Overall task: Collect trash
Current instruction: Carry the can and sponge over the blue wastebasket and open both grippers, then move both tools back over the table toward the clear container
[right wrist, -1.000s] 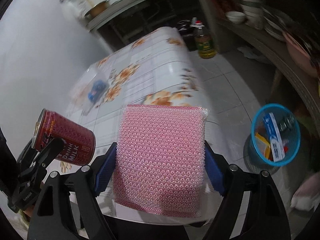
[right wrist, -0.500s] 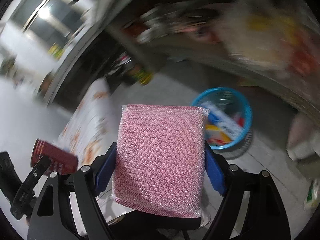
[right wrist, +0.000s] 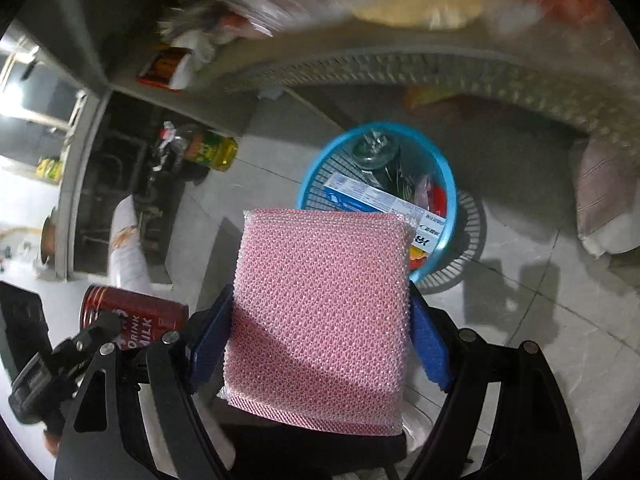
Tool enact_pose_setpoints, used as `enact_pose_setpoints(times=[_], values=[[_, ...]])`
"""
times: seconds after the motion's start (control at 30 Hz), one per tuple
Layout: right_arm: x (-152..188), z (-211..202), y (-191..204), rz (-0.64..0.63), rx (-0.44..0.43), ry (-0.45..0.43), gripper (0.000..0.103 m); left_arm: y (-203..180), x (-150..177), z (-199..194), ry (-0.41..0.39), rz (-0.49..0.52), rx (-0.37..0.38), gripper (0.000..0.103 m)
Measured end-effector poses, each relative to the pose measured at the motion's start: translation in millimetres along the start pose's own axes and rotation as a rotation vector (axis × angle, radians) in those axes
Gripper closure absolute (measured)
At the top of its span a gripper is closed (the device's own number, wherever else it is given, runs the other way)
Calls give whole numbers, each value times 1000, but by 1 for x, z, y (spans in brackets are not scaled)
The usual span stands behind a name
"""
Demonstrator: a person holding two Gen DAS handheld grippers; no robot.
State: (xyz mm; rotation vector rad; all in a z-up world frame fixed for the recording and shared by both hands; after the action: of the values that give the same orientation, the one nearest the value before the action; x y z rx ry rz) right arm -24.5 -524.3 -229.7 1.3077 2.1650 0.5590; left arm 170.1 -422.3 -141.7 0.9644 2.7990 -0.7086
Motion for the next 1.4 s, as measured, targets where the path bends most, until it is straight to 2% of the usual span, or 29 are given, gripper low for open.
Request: enact_pose_setpoints(times=[0.2, 0.3, 0.4, 0.53, 0.7, 0.87, 1.07, 1.27, 1.4], values=[[-22, 72, -30, 125, 13, 51, 24, 2, -36, 59, 82, -49, -48, 40], [-29, 103, -47, 186, 29, 57, 21, 7, -52, 81, 95, -89, -63, 40], [-30, 128, -65, 253, 51, 70, 19, 9, -64, 101, 83, -118, -74, 27], [-18, 147, -85, 328, 36, 84, 19, 16, -69, 106, 94, -164, -30, 27], [-5, 149, -90, 336, 25, 81, 19, 18, -66, 90, 68, -140, -28, 27], [1, 135, -80, 307, 22, 58, 19, 13, -59, 59, 15, -97, -19, 27], [14, 85, -60, 201, 3, 6, 19, 11, -34, -13, -97, -17, 34, 27], [27, 36, -6, -39, 45, -8, 19, 41, 8, -118, -281, 64, 16, 27], [30, 0, 50, -219, 47, -45, 19, 91, 49, -193, -437, 24, -12, 27]])
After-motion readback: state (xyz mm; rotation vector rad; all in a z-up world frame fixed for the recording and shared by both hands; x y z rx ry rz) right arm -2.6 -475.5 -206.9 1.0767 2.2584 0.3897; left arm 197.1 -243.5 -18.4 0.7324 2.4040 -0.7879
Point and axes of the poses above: each gripper's, at about its wrist camera, not at the fingertips, and z roughly the way its jaws point, y to its left, x to its underside, the point moved 3 cm from there along z, roughly the way its jaws point, and after that the axes turned 8 degrees about -z, right-handed, at the moved point
